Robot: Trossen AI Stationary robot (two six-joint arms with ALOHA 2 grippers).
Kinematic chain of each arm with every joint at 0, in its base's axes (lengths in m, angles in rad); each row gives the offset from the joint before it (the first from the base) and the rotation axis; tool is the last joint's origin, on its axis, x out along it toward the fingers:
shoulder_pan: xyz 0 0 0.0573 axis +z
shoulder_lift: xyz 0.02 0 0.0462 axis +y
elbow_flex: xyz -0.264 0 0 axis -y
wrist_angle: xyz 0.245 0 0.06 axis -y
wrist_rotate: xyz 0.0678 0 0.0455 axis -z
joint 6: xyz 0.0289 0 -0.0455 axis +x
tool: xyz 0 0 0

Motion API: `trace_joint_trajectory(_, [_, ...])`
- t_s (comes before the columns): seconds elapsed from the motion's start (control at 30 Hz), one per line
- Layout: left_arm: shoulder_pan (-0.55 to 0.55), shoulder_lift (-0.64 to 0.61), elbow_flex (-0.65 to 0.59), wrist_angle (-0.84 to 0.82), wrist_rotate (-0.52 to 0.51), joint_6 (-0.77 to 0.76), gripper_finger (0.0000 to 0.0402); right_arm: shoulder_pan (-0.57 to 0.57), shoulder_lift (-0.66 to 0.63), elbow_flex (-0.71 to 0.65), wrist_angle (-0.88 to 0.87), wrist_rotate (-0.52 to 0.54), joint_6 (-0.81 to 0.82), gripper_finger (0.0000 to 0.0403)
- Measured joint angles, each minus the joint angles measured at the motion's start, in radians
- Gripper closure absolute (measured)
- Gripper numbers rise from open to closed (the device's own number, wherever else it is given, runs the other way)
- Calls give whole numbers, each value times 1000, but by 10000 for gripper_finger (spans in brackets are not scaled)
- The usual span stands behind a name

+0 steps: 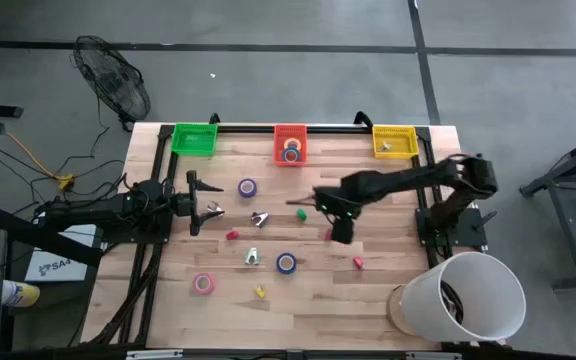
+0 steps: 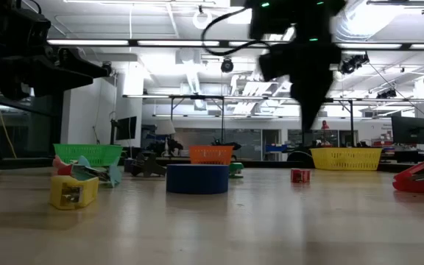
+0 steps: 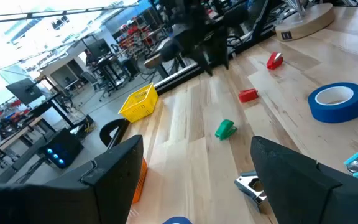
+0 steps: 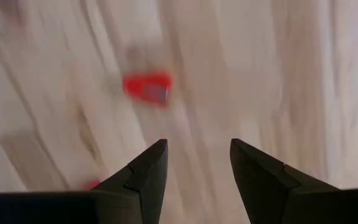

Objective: Pick and place Stapler, Stapler remover, tape
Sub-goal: Put the bottom right red stapler into the green bin

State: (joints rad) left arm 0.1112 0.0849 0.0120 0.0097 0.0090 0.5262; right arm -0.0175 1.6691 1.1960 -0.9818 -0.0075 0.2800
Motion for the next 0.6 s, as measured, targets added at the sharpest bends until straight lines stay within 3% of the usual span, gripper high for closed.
trace_joint_trajectory(0.1, [0, 0, 0, 0, 0, 0, 108, 48, -67, -82, 3, -21, 170, 242])
trace_joint_trajectory(0.3, [0, 0, 0, 0, 0, 0, 108, 151, -129, -195, 80, -182, 561, 243])
trace_joint_trajectory(0.6, [0, 0, 0, 0, 0, 0, 108, 286, -126, -252, 149, -179, 913, 223])
